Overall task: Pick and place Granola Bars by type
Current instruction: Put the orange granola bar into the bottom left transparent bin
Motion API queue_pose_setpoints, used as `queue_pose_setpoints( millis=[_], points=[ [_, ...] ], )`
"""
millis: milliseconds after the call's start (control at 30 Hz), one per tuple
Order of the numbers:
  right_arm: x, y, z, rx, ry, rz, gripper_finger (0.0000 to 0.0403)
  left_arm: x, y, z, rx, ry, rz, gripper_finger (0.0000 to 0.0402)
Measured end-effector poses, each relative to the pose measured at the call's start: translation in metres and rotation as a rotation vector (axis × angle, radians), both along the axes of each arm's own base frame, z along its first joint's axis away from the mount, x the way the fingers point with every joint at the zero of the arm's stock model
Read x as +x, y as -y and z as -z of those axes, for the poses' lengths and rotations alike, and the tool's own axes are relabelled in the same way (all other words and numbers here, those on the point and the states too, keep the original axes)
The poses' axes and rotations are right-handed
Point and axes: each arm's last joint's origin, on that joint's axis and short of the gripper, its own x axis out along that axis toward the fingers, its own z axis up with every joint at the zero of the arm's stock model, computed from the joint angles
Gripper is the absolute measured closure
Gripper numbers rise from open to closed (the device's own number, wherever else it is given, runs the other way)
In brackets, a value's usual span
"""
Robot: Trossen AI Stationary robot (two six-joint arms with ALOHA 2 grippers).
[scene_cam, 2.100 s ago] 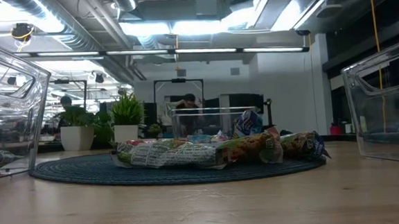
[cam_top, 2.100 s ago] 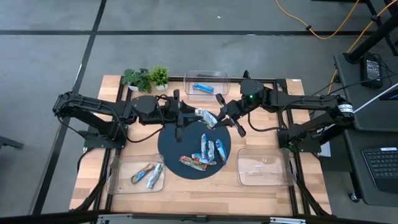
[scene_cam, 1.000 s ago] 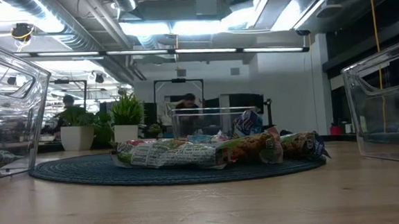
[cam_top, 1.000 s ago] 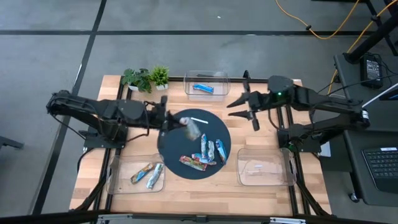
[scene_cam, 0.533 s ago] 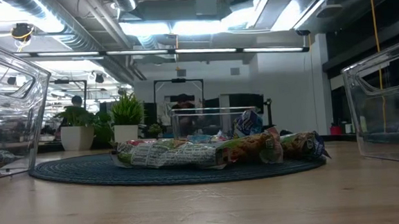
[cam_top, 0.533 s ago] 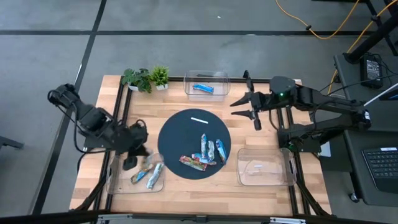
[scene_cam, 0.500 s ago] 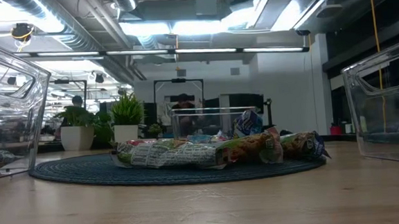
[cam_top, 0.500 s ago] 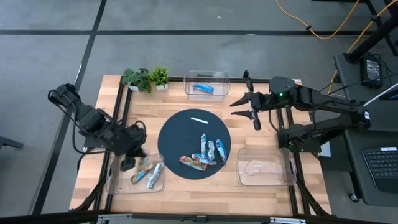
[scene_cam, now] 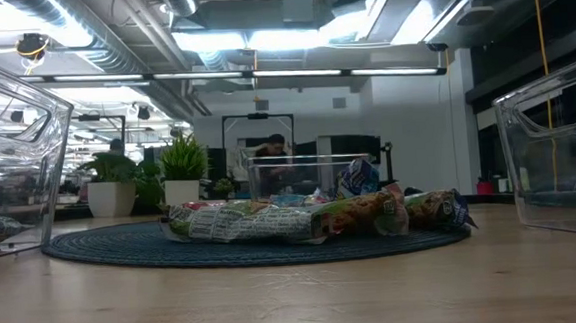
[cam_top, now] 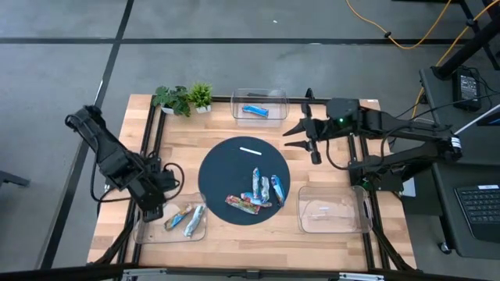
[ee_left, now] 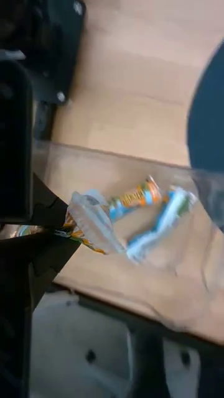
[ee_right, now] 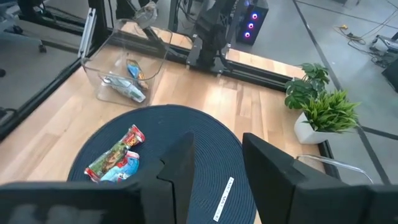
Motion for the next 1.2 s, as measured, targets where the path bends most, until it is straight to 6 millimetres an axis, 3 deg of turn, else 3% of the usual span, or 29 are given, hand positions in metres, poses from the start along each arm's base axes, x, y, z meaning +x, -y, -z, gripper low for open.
queue_pose_setpoints(
  millis=[267, 600, 933, 1200],
  points=[
    [0.002, 0.000, 0.002, -0.009, -0.007, -0.005, 0.0265, 0.010, 0.016, 0.053, 0.017, -0.191, 0.087, 0.0398],
    [0.002, 0.000, 0.002, -0.008, -0.007, -0.005, 0.0265, 0.014, 0.020, 0.103, 0.061, -0.245, 0.092, 0.0398],
    [0.002, 0.000, 0.002, 0.020, -0.010, 0.006, 0.0265, 0.010, 0.017, 0.128, 0.066, -0.271, 0.084, 0.0398],
    [0.002, 0.000, 0.002, 0.042, -0.011, 0.013, 0.0265, 0.008, 0.017, 0.131, 0.036, -0.307, 0.089, 0.0373]
  ],
)
